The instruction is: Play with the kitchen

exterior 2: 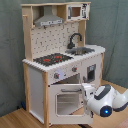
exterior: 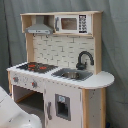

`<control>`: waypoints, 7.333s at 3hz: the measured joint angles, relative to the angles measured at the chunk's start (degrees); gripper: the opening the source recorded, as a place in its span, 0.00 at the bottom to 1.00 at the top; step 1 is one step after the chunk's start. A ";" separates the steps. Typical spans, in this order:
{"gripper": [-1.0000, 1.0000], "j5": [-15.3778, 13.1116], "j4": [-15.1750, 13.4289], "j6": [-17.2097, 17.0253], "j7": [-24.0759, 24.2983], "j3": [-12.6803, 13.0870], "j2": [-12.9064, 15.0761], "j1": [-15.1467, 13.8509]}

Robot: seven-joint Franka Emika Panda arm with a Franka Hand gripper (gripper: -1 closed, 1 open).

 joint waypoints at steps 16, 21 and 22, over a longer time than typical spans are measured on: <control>1.00 -19.81 0.99 7.92 -64.11 -24.39 -0.89 15.62; 1.00 -30.89 -10.72 7.86 -83.46 -35.36 -0.86 26.80; 1.00 -32.71 -14.47 8.63 -84.61 -39.24 -0.85 30.20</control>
